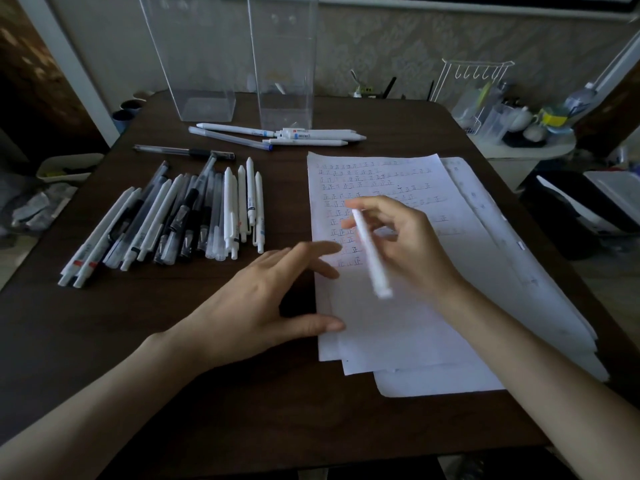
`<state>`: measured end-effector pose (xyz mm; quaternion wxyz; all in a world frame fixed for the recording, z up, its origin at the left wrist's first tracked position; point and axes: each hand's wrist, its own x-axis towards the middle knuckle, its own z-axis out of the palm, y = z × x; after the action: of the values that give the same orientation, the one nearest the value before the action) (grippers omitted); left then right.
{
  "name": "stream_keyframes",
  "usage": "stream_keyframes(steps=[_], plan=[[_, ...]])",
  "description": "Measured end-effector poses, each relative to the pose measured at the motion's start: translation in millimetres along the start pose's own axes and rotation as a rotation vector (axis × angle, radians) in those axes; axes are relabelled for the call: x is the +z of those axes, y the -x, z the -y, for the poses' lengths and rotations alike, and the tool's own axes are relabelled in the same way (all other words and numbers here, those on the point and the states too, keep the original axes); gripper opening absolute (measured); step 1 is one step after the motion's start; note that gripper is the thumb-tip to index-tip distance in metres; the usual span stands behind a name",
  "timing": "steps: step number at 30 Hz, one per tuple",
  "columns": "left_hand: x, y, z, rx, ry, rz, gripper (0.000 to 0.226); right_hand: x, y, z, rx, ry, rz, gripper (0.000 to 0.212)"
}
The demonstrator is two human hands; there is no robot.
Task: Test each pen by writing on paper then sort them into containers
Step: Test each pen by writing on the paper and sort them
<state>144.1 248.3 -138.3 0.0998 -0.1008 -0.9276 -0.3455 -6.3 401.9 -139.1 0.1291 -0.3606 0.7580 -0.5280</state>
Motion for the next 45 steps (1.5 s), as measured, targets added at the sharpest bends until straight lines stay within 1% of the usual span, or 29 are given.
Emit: stream_keyframes(steps=[1, 3, 6, 8, 13, 15, 17, 18, 20, 22, 24, 27, 29, 31, 33, 35, 37, 38, 39, 42, 43, 45], plan=[[0.7, -0.6, 0.5, 0.004, 0.002, 0.017, 0.073, -0.8, -0.6, 1.3, 0.024, -0.021, 0.011, 0.032], [2.9, -2.6, 2.8, 0.050, -0.052, 0.030, 0.076, -1.9, -1.9, 3.6, 0.062, -0.086, 0.012, 0.035], [4.1, -5.2, 6.3, 0.120, -0.103, -0.016, 0.063, -0.9, -0.8, 5.8, 0.049, -0.100, 0.033, 0.032], [4.2, -6.0, 8.0, 0.132, -0.102, -0.048, 0.056, 0.1, -0.1, 6.6, 0.033, -0.064, 0.050, 0.036], [5.4, -4.3, 9.6, 0.139, -0.108, -0.082, 0.049, 1.7, 1.5, 5.7, -0.012, 0.034, 0.083, 0.043], [4.0, -4.2, 8.5, 0.109, -0.132, -0.098, 0.049, 2.2, 1.4, 6.3, -0.011, 0.024, 0.096, 0.049], [-0.2, -4.5, 8.3, 0.043, -0.223, -0.155, 0.051, 1.1, 0.8, 6.0, 0.018, -0.002, 0.078, 0.054], [-3.5, -4.8, 9.7, -0.005, -0.291, -0.209, 0.052, 0.3, 0.0, 4.8, 0.030, -0.009, 0.059, 0.051], [-12.9, -4.3, 14.0, -0.131, -0.396, -0.343, 0.051, -0.2, -1.2, 2.4, 0.035, -0.014, 0.038, 0.037], [-23.3, -2.0, 19.2, -0.283, -0.441, -0.440, 0.045, 0.2, -1.3, 0.9, 0.028, 0.004, 0.046, 0.029], [-29.6, 0.2, 24.5, -0.432, -0.466, -0.445, 0.044, 1.0, -1.0, 0.6, 0.027, 0.027, 0.059, 0.027], [-30.7, 0.9, 32.9, -0.578, -0.547, -0.351, 0.046, 1.0, -1.0, 0.1, 0.023, 0.035, 0.053, 0.024], [-28.8, 0.5, 37.8, -0.629, -0.574, -0.314, 0.047, 0.7, -2.1, 0.4, 0.033, 0.049, 0.049, 0.022], [-27.7, 0.2, 39.7, -0.636, -0.586, -0.310, 0.050, -1.3, -8.2, 4.3, 0.053, 0.086, 0.051, 0.017], [-26.8, 0.4, 39.8, -0.622, -0.584, -0.310, 0.053, -4.7, -23.6, 9.4, 0.053, 0.157, 0.034, 0.014], [-27.4, -1.0, 38.6, -0.568, -0.568, -0.324, 0.050, -4.9, -50.4, 15.1, 0.007, 0.270, 0.005, 0.012], [-27.0, -3.5, 34.5, -0.435, -0.523, -0.328, 0.046, 1.5, -84.8, 17.0, -0.062, 0.391, 0.002, 0.015], [-25.5, -5.0, 30.8, -0.346, -0.493, -0.301, 0.046, 6.2, -102.4, 15.8, -0.091, 0.447, 0.009, 0.017], [-23.5, -6.3, 26.8, -0.253, -0.465, -0.245, 0.047, 11.5, -119.2, 13.3, -0.114, 0.503, 0.015, 0.019], [-11.5, -6.5, 20.9, 0.002, -0.453, -0.008, 0.046, 24.6, -157.0, 4.8, -0.179, 0.691, 0.017, 0.024], [-9.0, -5.9, 21.0, 0.054, -0.452, 0.053, 0.046, 27.2, -165.3, 2.1, -0.198, 0.752, 0.009, 0.025], [-7.3, -5.2, 23.2, 0.070, -0.413, 0.118, 0.050, 30.1, -177.7, -3.0, -0.218, 0.842, -0.009, 0.025]])
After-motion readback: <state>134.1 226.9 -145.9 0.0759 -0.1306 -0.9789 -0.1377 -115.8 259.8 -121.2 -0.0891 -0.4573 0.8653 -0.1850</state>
